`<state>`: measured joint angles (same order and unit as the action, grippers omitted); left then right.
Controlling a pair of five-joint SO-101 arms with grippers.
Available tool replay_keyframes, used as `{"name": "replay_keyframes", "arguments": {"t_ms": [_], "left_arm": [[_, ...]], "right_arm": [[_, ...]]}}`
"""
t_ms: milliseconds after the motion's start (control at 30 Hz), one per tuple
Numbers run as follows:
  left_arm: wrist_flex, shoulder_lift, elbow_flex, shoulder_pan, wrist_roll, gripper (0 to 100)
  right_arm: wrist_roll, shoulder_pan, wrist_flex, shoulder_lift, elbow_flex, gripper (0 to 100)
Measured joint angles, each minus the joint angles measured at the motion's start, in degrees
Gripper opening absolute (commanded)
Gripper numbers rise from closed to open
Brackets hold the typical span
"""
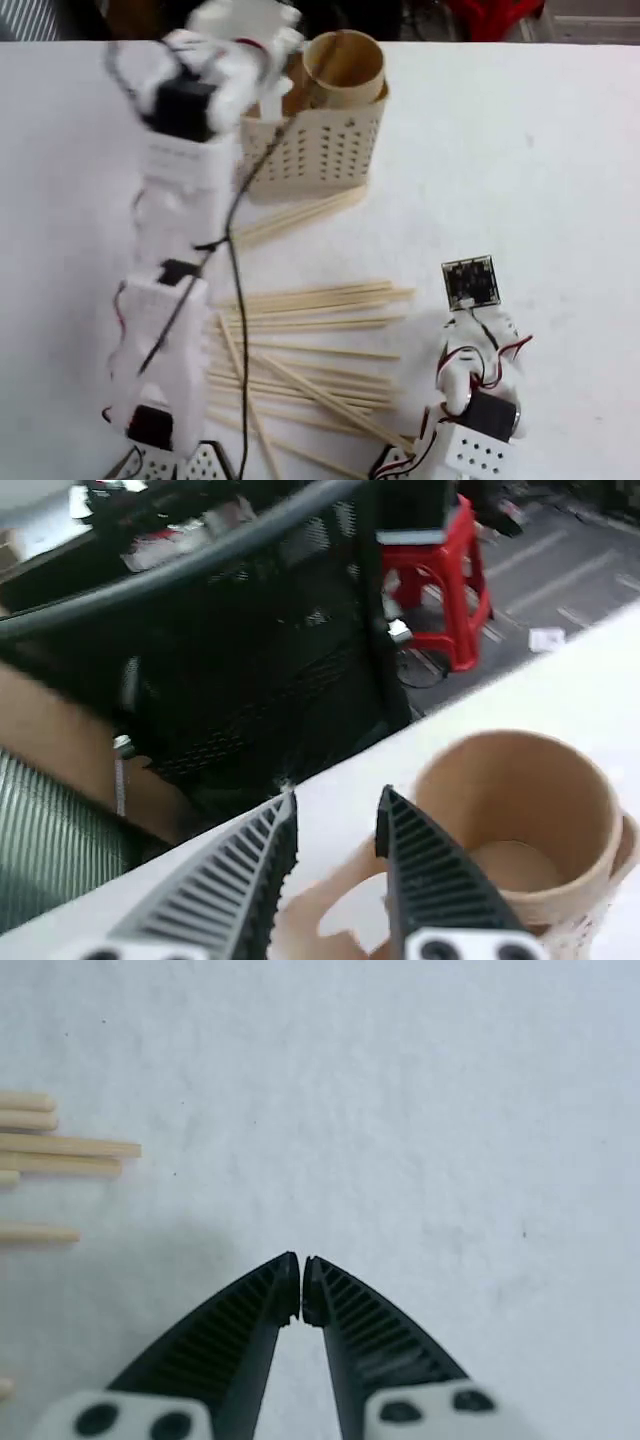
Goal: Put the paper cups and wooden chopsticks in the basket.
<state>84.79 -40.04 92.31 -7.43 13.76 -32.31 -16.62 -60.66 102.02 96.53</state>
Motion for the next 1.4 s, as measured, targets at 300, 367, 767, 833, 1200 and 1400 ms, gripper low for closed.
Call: {"name": "replay_keyframes", "arguments": {"t_ms": [300,367,767,833,1200,1400], "left_arm": [[17.3,12.3,-10.3,12.5,-7.3,15],[17.6,14.2,-19.2,15.2,-6.2,15],[7.1,27.7,-78.5,17.1,15.3,15],[1.1,30.2,-87.4,16.0,18.2,15],[-29.9,35.1,-118.0,9.3,22.2,26],[-34.0,27.2,-115.5,8.0,22.4,26]], "right_arm": [[0.0,0.0,0.0,0.0,0.0,2.5],[0.0,0.0,0.0,0.0,0.0,2.5],[0.0,0.0,0.0,0.0,0.0,2.5],[0.0,0.0,0.0,0.0,0.0,2.5],[0.0,0.0,0.0,0.0,0.0,2.5],[0.0,0.0,0.0,0.0,0.0,2.5]]}}
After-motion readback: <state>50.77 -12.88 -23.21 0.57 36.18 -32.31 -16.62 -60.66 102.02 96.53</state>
